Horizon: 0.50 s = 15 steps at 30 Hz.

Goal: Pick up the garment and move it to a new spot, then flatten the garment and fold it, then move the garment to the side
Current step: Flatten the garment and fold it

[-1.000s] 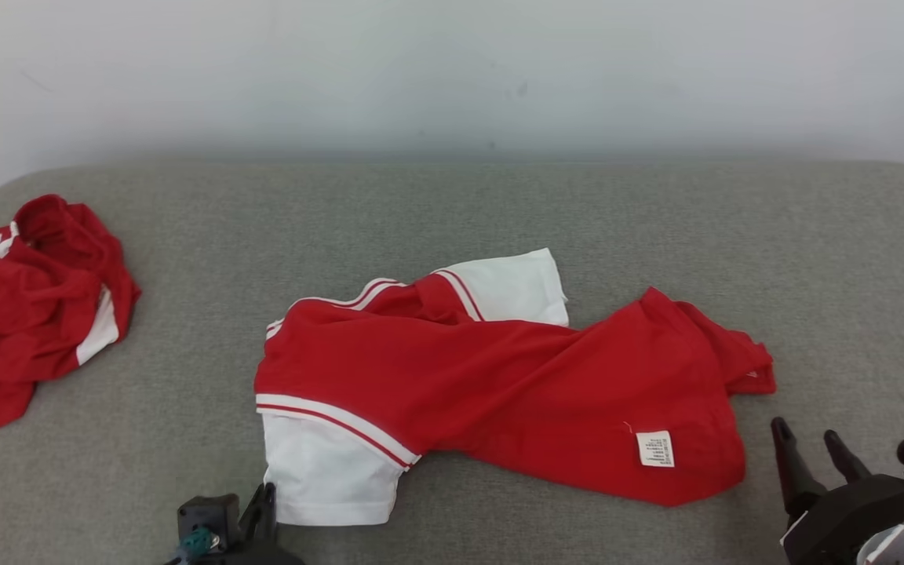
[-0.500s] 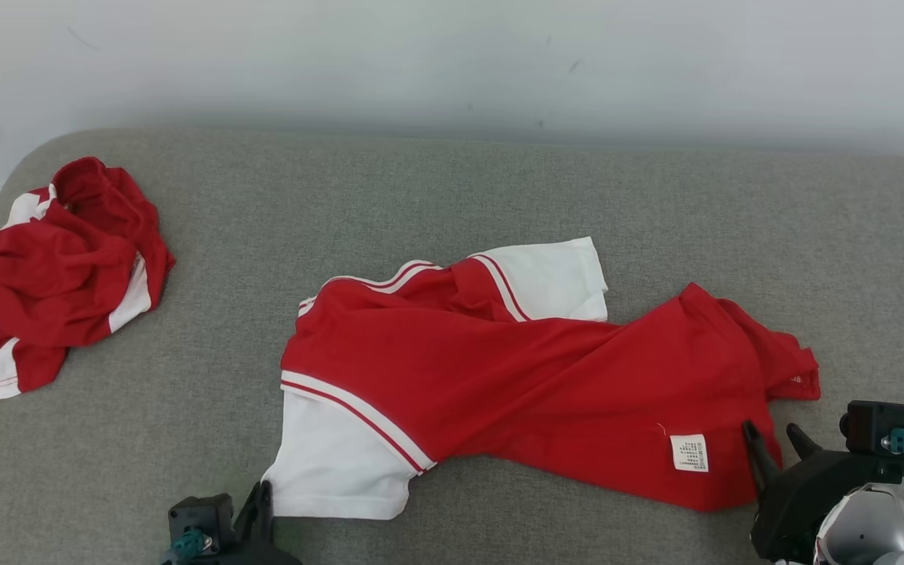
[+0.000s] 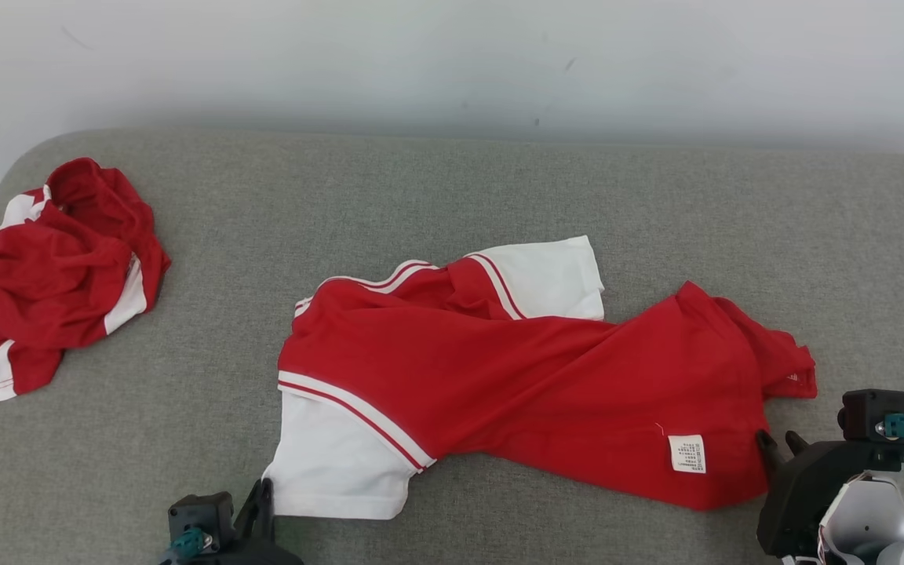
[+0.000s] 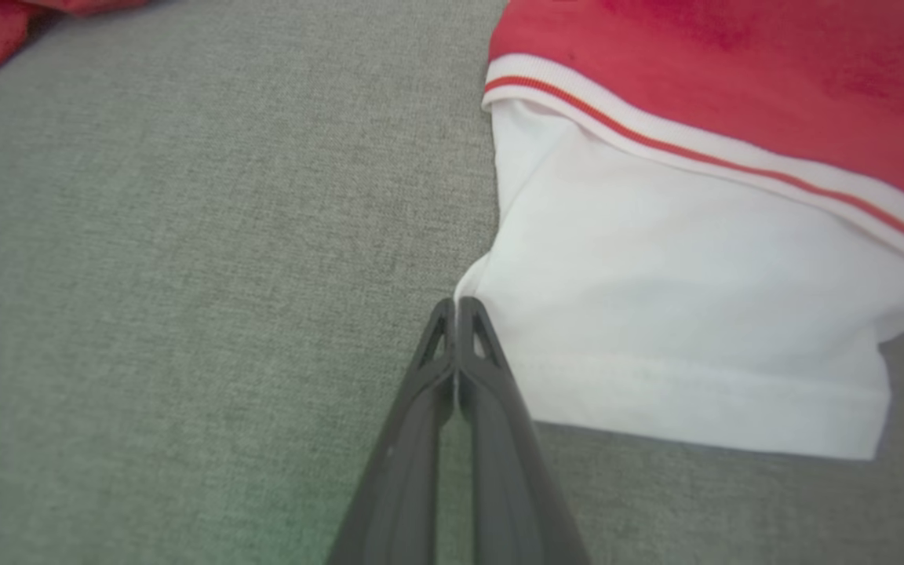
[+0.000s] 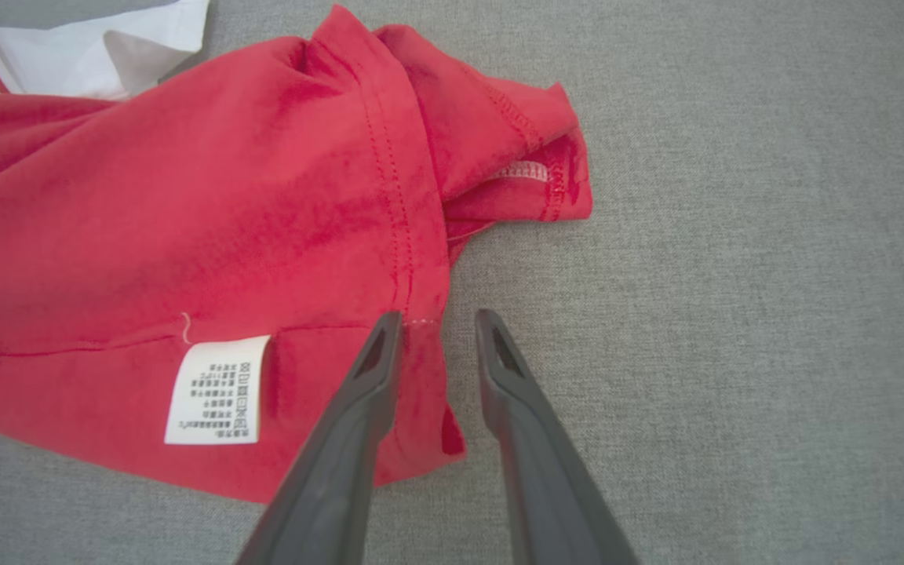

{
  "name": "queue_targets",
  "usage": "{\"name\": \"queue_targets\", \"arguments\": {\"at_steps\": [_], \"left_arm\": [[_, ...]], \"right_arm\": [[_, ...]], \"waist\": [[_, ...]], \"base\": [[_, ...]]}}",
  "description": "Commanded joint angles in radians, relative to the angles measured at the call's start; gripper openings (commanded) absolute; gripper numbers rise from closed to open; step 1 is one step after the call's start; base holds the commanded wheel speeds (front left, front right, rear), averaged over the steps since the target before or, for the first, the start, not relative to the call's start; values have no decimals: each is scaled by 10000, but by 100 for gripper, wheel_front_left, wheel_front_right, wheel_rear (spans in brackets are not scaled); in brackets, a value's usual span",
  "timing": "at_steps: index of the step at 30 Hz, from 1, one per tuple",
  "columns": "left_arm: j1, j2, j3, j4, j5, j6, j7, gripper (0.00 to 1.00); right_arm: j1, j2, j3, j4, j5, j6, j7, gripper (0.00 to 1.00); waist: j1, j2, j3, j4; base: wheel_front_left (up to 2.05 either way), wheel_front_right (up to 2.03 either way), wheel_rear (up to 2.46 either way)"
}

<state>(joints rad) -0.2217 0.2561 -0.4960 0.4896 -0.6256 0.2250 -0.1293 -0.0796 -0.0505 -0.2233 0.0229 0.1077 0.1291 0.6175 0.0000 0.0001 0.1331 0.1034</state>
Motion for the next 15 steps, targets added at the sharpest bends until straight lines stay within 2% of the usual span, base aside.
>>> {"name": "queue_targets", "arguments": {"at_steps": [1, 4, 6, 9, 15], "left_arm": [[152, 41, -16, -51, -86, 41, 13, 0], [159, 59, -36, -71, -89, 60, 28, 0], [170, 67, -51, -86, -99, 82, 39, 0], [164, 84, -60, -114, -127, 106, 33, 0], [211, 140, -54, -160, -161, 128, 50, 0]], "right_arm": [[-96, 5, -17, 39, -50, 27, 41, 47], [-126, 5, -55, 138, -57, 27, 171, 39], [-139, 5, -34, 195, -16, 27, 258, 30], [-126, 7, -8, 284, -28, 27, 320, 0], [-76, 4, 82, 350, 84, 27, 298, 0]], "waist": [[0, -1, -6, 7], [0, -1, -16, 28], [0, -1, -24, 47], [0, -1, -27, 65], [0, -1, -47, 71]], "base": [[0, 0, 0], [0, 0, 0], [0, 0, 0], [0, 0, 0], [0, 0, 0]]}}
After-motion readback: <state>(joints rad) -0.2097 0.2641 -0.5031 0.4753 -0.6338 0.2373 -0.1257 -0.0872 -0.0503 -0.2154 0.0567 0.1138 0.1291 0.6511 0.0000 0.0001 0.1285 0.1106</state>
